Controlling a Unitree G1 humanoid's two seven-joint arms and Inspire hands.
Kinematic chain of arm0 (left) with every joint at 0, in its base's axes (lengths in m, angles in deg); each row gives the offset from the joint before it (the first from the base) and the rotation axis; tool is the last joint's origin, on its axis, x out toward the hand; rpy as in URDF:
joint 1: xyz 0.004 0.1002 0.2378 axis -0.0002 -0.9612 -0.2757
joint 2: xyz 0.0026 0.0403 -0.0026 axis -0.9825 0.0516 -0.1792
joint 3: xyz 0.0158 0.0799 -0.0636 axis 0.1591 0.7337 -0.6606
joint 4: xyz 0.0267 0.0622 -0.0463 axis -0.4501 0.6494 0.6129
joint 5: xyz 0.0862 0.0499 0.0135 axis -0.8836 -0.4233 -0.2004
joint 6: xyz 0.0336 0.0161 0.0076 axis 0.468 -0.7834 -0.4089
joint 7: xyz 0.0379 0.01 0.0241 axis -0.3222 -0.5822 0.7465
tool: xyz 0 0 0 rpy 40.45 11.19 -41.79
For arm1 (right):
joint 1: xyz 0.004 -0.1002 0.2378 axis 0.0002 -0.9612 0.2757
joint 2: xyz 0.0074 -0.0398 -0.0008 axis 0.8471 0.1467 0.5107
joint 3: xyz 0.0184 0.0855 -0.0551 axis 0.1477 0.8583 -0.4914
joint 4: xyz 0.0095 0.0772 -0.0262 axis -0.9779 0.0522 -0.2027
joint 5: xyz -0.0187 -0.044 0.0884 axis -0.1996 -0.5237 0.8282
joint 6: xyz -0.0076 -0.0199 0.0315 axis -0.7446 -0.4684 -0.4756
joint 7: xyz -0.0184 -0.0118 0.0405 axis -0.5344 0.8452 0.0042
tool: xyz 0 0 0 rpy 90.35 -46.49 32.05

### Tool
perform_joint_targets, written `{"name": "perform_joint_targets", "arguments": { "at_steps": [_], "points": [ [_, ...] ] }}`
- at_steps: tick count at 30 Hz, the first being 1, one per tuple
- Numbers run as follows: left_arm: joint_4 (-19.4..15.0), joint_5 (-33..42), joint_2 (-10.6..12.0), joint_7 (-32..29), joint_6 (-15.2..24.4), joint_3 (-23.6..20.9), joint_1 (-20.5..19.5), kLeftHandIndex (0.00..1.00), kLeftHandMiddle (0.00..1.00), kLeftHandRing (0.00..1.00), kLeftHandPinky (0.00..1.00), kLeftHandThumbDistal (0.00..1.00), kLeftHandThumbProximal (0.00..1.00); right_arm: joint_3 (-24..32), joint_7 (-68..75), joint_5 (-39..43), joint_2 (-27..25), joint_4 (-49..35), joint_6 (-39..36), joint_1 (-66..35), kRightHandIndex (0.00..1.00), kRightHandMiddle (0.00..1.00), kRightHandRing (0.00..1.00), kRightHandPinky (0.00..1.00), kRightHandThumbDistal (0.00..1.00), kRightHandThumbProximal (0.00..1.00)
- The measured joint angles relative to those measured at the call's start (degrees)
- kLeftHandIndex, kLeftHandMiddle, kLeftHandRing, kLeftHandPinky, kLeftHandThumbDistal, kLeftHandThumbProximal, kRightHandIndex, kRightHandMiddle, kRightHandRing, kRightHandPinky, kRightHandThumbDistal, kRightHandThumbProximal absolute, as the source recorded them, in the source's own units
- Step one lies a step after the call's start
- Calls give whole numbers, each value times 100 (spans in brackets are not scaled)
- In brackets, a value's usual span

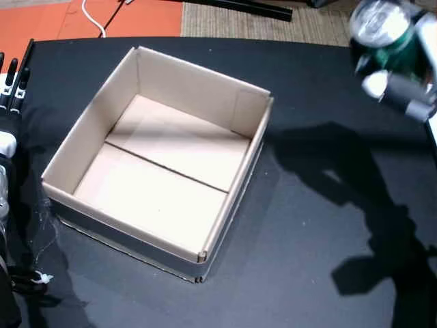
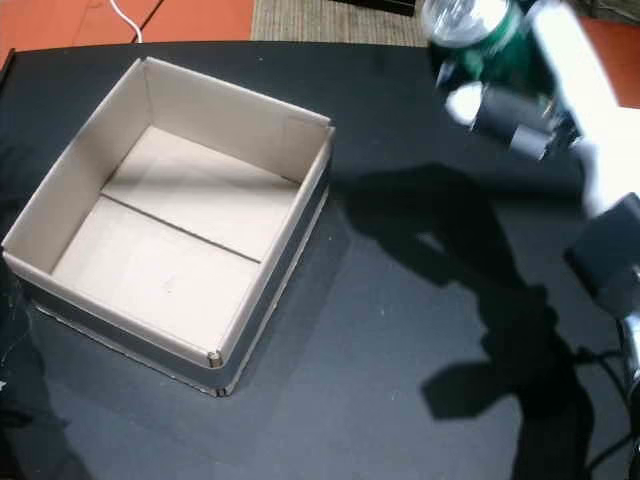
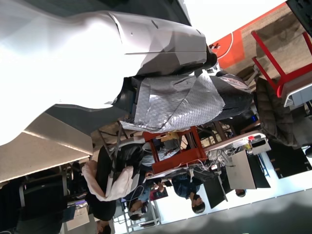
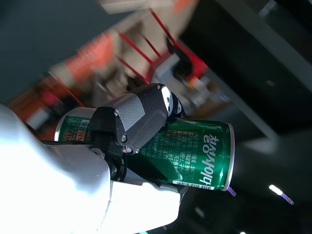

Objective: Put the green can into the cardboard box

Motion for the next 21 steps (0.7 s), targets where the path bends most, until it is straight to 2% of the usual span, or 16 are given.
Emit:
{"name": "perform_joint_targets", "arguments": {
  "at_steps": [3,5,9,12,13,16,19,21],
  "points": [
    [0,3,12,46,17,-3,1,38,46,57,82,0,96,72,501,-415,-94,-8,-223,287,0,0,3,25,4,0],
    [0,3,15,45,17,-4,1,38,47,57,84,0,99,81,989,-903,-219,-44,-223,450,0,0,3,27,8,0],
    [1,-1,19,21,17,3,1,37,45,55,82,0,98,45,1921,-1680,-529,2,-159,915,0,0,2,29,0,0],
    [2,0,24,32,17,4,1,37,42,52,82,0,98,-92,2545,-2078,-711,53,2,1357,0,0,3,30,4,0],
    [2,0,26,31,16,4,1,38,42,51,82,0,99,-168,2711,-2196,-751,64,85,1491,0,0,3,31,3,4],
    [4,3,37,29,15,-3,2,40,42,50,81,0,100,-435,2939,-2360,-767,229,233,1924,0,0,2,32,7,5],
    [9,2,76,31,14,-4,4,41,41,49,80,0,99,-700,2754,-2353,-743,542,277,2419,0,0,9,33,7,0],
    [11,2,91,30,15,-4,4,41,40,49,81,0,98,-863,2460,-2303,-679,729,362,2736,0,0,8,33,9,0]
  ]
}}
